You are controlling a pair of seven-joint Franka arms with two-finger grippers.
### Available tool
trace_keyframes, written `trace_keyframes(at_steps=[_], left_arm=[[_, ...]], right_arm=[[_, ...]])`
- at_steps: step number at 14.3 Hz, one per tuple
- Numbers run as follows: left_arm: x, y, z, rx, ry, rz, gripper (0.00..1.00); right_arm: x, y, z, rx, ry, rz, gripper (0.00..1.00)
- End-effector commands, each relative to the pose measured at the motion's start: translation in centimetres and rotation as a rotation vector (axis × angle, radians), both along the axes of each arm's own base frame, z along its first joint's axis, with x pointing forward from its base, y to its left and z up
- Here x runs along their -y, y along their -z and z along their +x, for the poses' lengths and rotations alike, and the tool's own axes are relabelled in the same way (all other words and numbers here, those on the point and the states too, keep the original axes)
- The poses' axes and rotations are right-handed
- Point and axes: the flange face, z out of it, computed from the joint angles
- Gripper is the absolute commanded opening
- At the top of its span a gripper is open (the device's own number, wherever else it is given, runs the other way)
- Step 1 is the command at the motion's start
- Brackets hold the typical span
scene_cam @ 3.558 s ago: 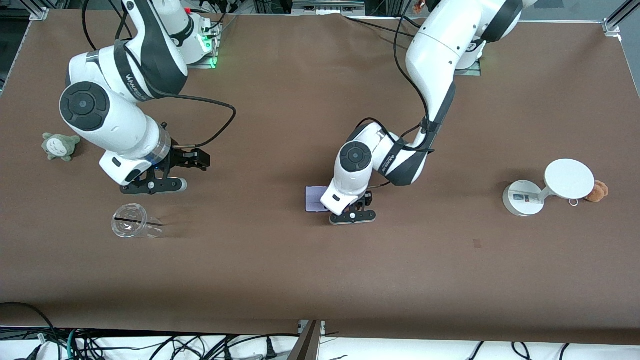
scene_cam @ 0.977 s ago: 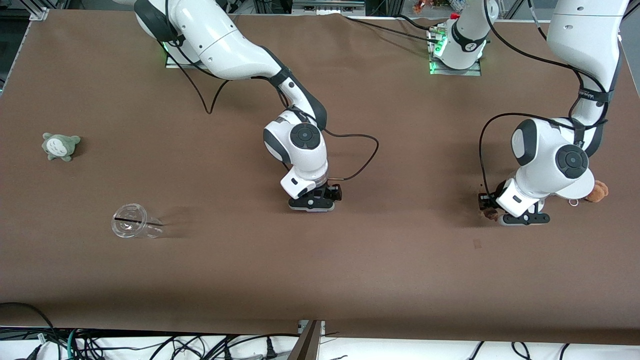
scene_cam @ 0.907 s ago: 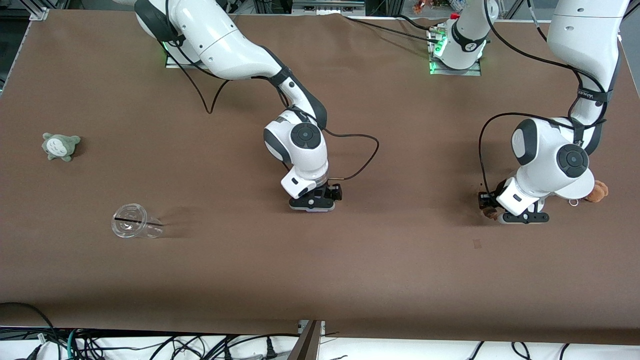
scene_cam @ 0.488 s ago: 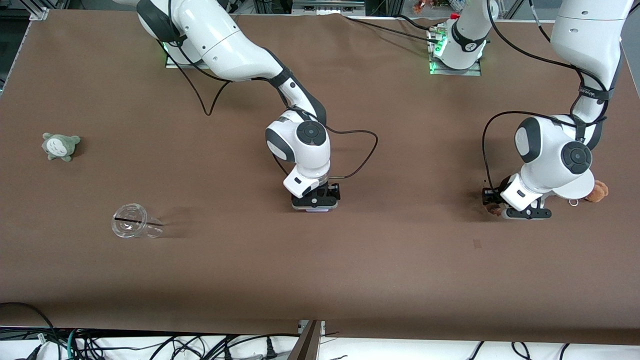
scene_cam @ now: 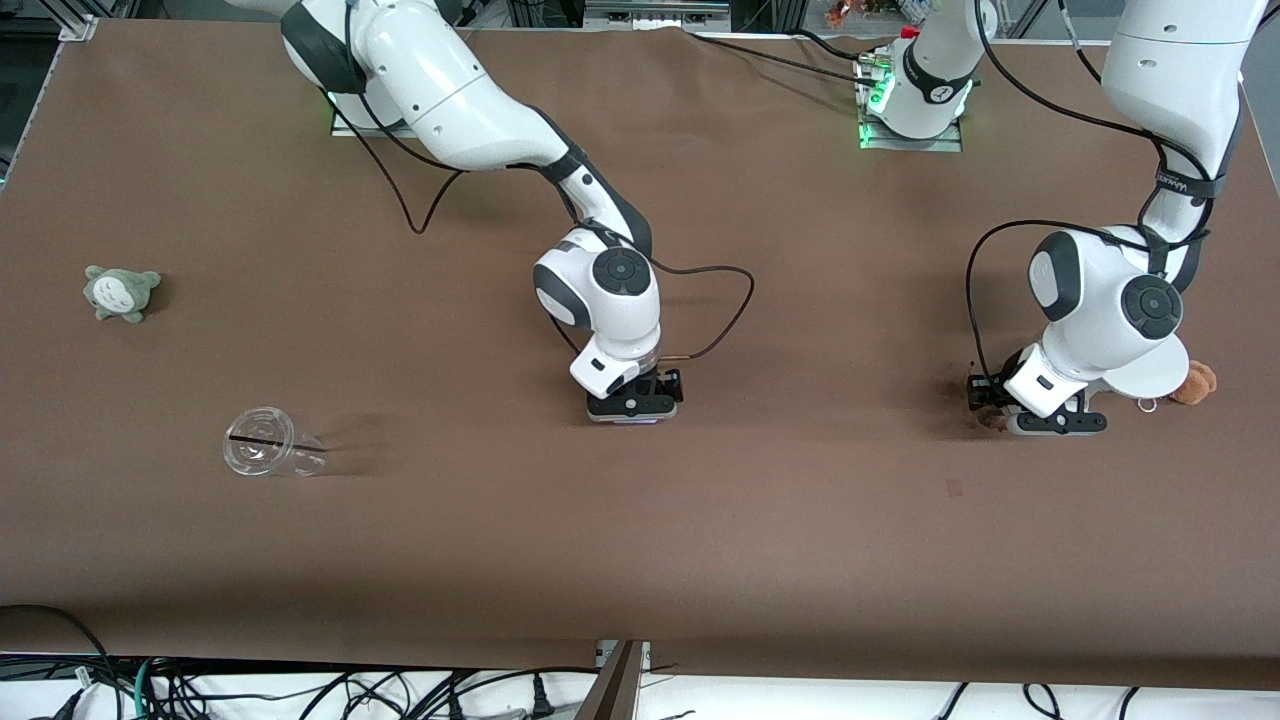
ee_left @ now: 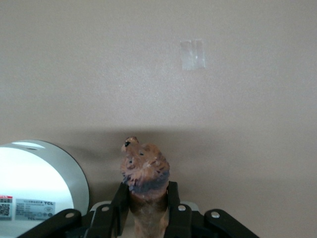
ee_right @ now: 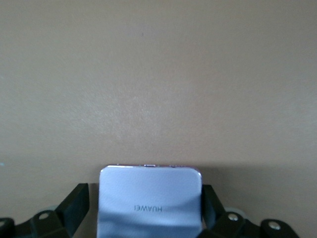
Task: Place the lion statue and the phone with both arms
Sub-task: 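Lower the lion beside the white lamp while the right gripper lifts the phone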
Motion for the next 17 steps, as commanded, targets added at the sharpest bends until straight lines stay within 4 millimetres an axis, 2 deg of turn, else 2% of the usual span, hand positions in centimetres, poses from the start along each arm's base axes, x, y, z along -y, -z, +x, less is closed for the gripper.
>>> trace_keyframes(at_steps=[1, 3, 4, 5, 6, 7, 8, 9, 12, 14, 17], left_arm=[[-0.3, -0.1, -0.7, 0.031, 0.012, -0.008, 0.02], [-0.4, 0.2, -0.9, 0.032, 0.015, -0.002, 0.05], [-0.7, 0.2, -0.9, 0.032, 0.01, -0.002, 0.09], [-0.8, 0.2, -0.9, 0.032, 0.007, -0.002, 0.25], [-0.8, 0.1, -0.7, 0.035, 0.008, -0.001, 0.5], [-0.9, -0.1, -0.6, 0.038, 0.007, -0.001, 0.68], [-0.8, -0.3, -0.4, 0.042, 0.008, -0.001, 1.0], [-0.8, -0.7, -0.2, 0.047, 0.008, 0.0, 1.0], [-0.7, -3.0, 1.3, 0.035, 0.002, -0.007, 1.0], [-0.3, -5.1, 1.7, 0.006, 0.0, -0.017, 1.0], [0.8, -7.8, 2.2, -0.009, -0.045, -0.025, 1.0]], right_arm=[[-0.4, 0.1, 0.4, 0.02, 0.006, 0.008, 1.0], [0.0, -0.7, 1.0, 0.008, 0.039, 0.02, 0.96], [0.4, -1.3, 1.3, -0.007, 0.056, 0.02, 0.86], [0.5, -1.5, 1.3, -0.015, 0.058, 0.012, 0.71], [0.6, -2.0, 1.3, -0.022, 0.062, 0.001, 0.57], [1.1, -2.9, 1.9, -0.02, 0.064, -0.003, 0.48], [1.9, -3.4, 2.6, -0.021, 0.062, -0.004, 0.46], [2.7, -3.8, 3.1, -0.029, 0.056, -0.015, 0.46], [4.9, -6.7, 3.8, -0.076, -0.009, -0.087, 0.46], [8.4, -8.2, 4.7, -0.105, -0.067, -0.136, 0.46], [14.9, -9.6, 6.2, -0.142, -0.16, -0.174, 0.47]])
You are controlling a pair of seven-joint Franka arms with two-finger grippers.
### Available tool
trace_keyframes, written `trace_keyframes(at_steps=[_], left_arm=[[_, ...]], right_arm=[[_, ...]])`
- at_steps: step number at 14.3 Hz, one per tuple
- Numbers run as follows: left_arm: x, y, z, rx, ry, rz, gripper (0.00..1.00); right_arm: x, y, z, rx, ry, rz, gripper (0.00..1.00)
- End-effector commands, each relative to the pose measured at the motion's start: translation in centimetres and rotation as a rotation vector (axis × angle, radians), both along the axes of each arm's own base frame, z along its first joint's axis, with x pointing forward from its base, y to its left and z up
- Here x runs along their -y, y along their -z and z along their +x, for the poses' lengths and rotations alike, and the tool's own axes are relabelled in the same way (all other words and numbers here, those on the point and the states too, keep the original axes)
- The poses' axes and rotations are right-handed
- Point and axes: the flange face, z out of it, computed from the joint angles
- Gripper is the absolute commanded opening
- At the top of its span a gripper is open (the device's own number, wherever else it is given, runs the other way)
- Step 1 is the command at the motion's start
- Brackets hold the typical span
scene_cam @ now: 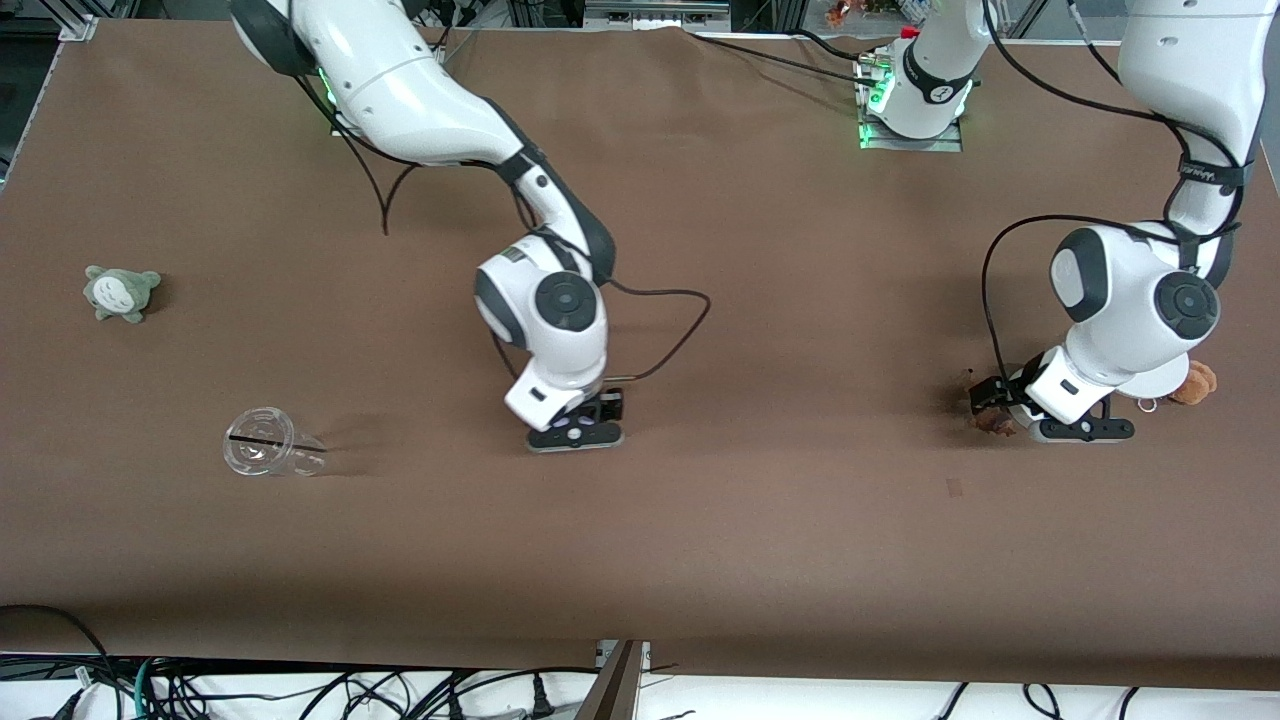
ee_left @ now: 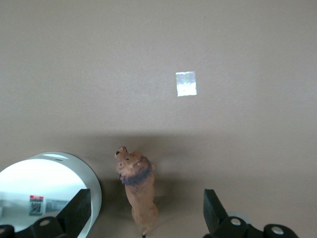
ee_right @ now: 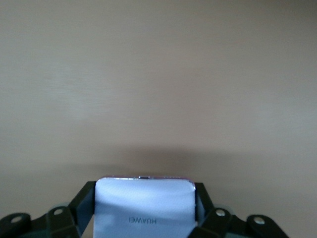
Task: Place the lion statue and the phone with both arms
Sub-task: 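Lower the lion beside the white lamp while the right gripper lifts the phone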
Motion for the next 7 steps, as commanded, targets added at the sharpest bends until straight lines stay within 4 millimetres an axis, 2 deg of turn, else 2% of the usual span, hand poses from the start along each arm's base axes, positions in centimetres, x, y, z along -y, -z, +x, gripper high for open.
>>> trace_keyframes(at_steps=[1, 4, 7], left_arm=[[0.8, -3.1, 0.4, -0.031, -0.048, -0.018, 1.0], [1.0, -7.9, 0.8, -0.065, -0.049, -0.024, 1.0], [0.6, -14.1, 0.6, -0.108, -0.041, -0.022, 1.0]], right_arm=[[6.5, -1.7, 0.3, -0.065, -0.077, -0.011, 0.47], [15.0, -0.6, 2.5, -0.113, -0.138, 0.044, 0.51], [22.7, 2.7, 3.5, -0.084, -0.175, 0.077, 0.51]])
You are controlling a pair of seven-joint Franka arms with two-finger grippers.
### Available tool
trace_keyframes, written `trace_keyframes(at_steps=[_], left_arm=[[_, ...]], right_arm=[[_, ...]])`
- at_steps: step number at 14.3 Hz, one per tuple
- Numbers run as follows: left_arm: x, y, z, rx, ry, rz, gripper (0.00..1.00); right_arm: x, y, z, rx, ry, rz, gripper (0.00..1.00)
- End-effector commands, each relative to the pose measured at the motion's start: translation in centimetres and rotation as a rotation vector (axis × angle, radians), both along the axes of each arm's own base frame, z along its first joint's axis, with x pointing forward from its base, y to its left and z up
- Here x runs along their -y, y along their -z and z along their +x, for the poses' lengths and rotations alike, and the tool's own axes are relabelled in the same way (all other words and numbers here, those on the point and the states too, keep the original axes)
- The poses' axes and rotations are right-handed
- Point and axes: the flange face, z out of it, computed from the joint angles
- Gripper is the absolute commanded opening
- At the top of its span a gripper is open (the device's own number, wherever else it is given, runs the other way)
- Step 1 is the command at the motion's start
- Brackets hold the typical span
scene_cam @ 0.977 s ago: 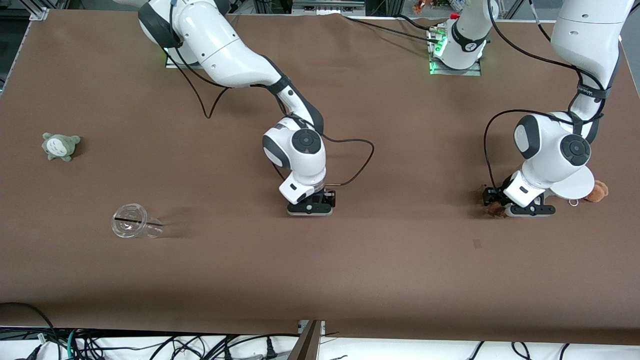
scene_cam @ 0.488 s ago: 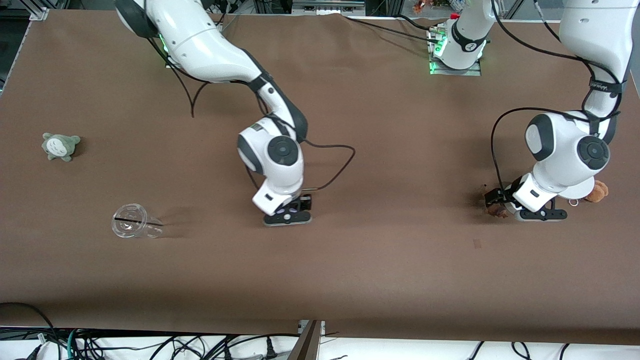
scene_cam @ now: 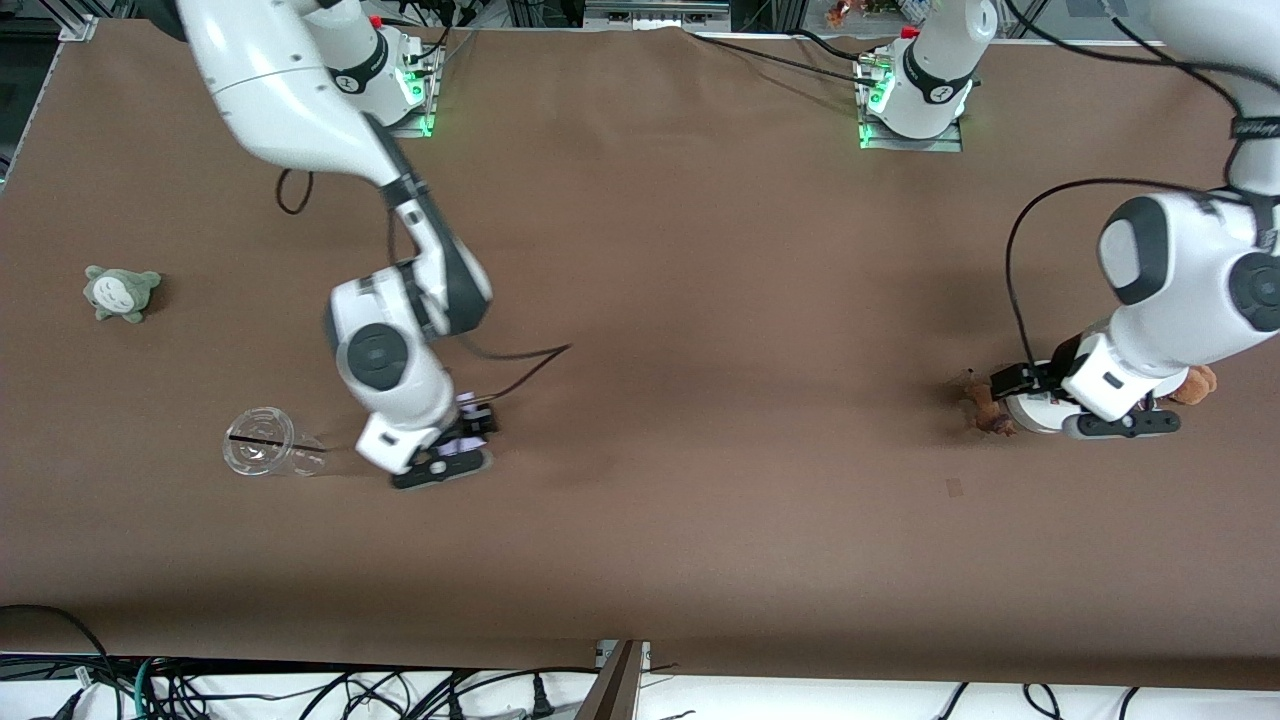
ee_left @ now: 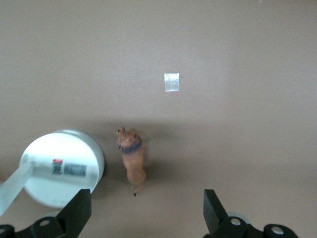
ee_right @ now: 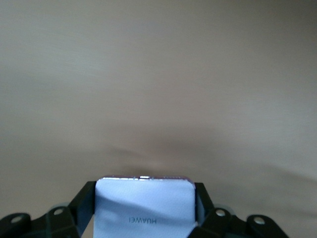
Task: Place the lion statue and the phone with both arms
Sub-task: 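Open the left gripper and withdraw while the right gripper carries the phone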
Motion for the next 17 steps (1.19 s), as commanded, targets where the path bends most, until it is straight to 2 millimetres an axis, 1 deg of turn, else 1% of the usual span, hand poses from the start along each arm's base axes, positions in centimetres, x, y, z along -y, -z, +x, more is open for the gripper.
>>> trace_keyframes(at_steps=[1, 3, 4, 6, 7, 9, 10, 12, 13, 14, 15, 16, 17], left_arm=[[-0.6, -6.6, -0.3, -0.033, 0.009, 0.022, 1.0], [-1.1, -10.4, -0.4, -0.051, 0.037, 0.093, 1.0], [-1.2, -12.7, -0.7, -0.043, 0.038, 0.107, 1.0], [-1.2, -16.4, -1.8, -0.017, 0.033, 0.111, 1.0], [-1.2, -18.0, -2.4, -0.01, 0.03, 0.113, 1.0], [-1.1, -20.4, -3.5, 0.014, 0.029, 0.116, 1.0], [-0.8, -21.2, -4.0, 0.019, 0.031, 0.117, 1.0], [-0.2, -21.8, -4.7, 0.003, 0.033, 0.109, 1.0], [-0.1, -22.3, -5.0, 0.009, 0.032, 0.107, 1.0], [0.0, -22.4, -5.2, 0.0, 0.032, 0.105, 1.0], [0.1, -22.3, -5.3, -0.013, 0.03, 0.095, 1.0], [0.2, -22.2, -5.4, -0.016, 0.015, 0.082, 1.0], [0.3, -22.1, -5.4, -0.022, -0.013, 0.061, 1.0]], right_arm=[[4.9, 1.9, -0.9, 0.038, -0.024, 0.039, 0.51], [6.6, 2.1, -0.4, 0.055, 0.001, 0.042, 0.52], [7.1, 2.1, -0.3, 0.059, 0.011, 0.045, 0.55], [8.6, 2.3, 0.2, 0.068, 0.063, 0.071, 0.58], [8.9, 2.5, 0.3, 0.065, 0.072, 0.079, 0.6], [8.9, 2.7, 0.5, 0.086, 0.097, 0.1, 0.62], [8.8, 3.1, 0.4, 0.084, 0.112, 0.11, 0.62], [8.7, 3.4, 0.3, 0.075, 0.14, 0.134, 0.63], [8.5, 3.5, 0.3, 0.076, 0.142, 0.138, 0.63], [8.2, 3.8, 0.3, 0.079, 0.155, 0.145, 0.63], [8.2, 3.9, 0.3, 0.084, 0.173, 0.148, 0.68], [8.0, 3.9, 0.3, 0.084, 0.173, 0.149, 0.71], [8.0, 3.9, 0.3, 0.084, 0.173, 0.149, 0.79]])
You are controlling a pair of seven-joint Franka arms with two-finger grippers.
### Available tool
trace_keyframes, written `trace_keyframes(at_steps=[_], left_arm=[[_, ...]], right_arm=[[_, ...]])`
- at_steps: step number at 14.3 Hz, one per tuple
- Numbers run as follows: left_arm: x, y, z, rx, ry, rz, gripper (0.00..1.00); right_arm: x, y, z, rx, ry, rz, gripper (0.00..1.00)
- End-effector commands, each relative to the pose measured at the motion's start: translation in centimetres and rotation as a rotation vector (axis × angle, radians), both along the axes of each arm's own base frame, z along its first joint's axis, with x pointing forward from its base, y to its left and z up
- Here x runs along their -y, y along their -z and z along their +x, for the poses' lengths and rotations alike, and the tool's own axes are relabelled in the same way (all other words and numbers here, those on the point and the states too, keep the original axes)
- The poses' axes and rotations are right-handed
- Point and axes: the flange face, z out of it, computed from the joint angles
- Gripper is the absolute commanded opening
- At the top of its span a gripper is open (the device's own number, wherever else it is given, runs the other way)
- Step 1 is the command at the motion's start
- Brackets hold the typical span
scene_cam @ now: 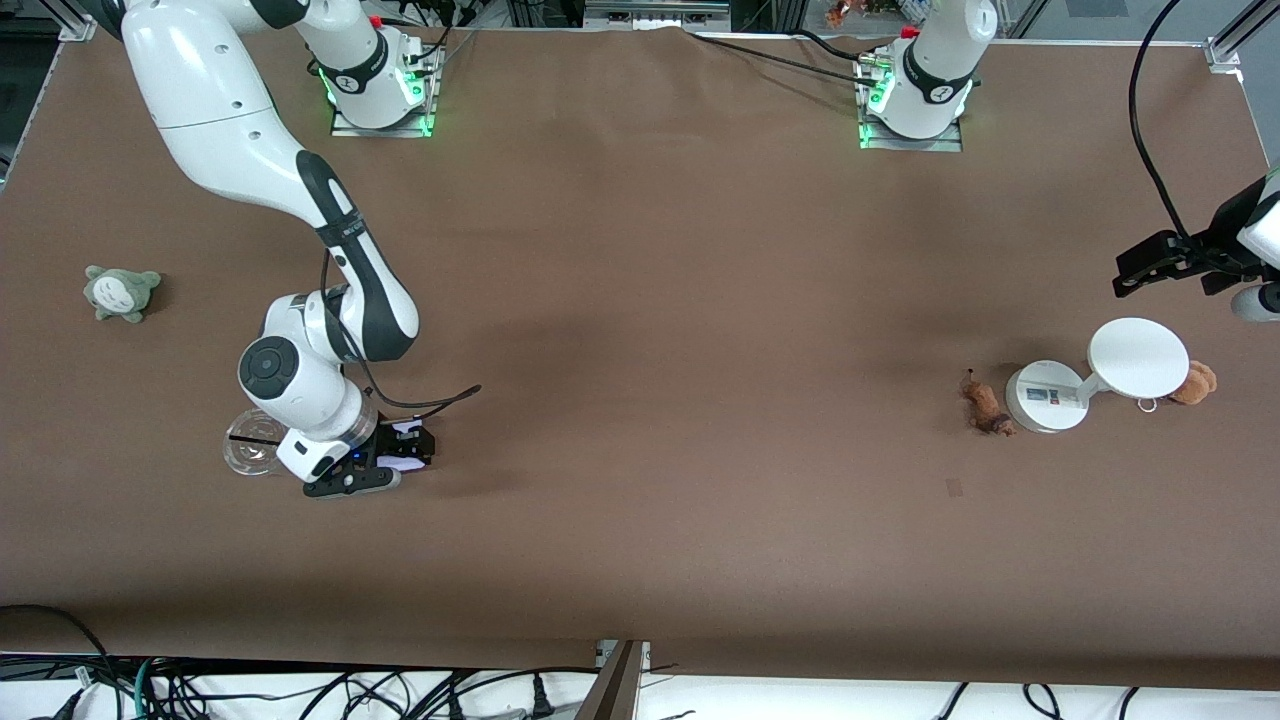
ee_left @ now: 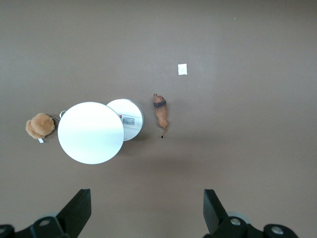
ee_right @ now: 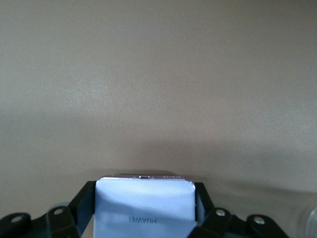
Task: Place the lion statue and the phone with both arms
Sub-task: 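Lower the phone beside the glass cup and open the right gripper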
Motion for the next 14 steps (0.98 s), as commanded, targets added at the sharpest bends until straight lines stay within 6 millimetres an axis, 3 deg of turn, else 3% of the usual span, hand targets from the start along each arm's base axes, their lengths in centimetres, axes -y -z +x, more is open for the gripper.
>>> trace_keyframes(at_steps=[1, 2, 6, 8, 11, 14], left_arm=[[0.5, -0.2, -0.6, -0.017, -0.05, -0.038, 1.0], [0.5, -0.2, -0.5, -0.019, -0.05, -0.038, 1.0], [0.4, 0.3, 0.2, -0.025, -0.051, -0.041, 1.0], [0.2, 0.2, 0.2, -0.022, -0.047, -0.038, 1.0], [0.0, 0.2, 0.2, -0.023, -0.049, -0.04, 1.0], [0.0, 0.2, 0.3, -0.021, -0.049, -0.04, 1.0]], right_arm=[[-0.2, -0.3, -0.2, 0.011, 0.016, 0.02, 0.92], [-0.2, -0.5, -0.1, 0.017, 0.005, 0.019, 0.99], [-0.3, -1.6, 0.1, 0.019, -0.011, 0.013, 0.99], [-0.5, -4.3, 0.0, -0.006, -0.015, 0.01, 0.99], [-0.8, -11.3, -1.0, -0.066, -0.014, 0.008, 1.0], [-0.4, -21.3, -4.1, -0.164, 0.047, -0.003, 1.0]])
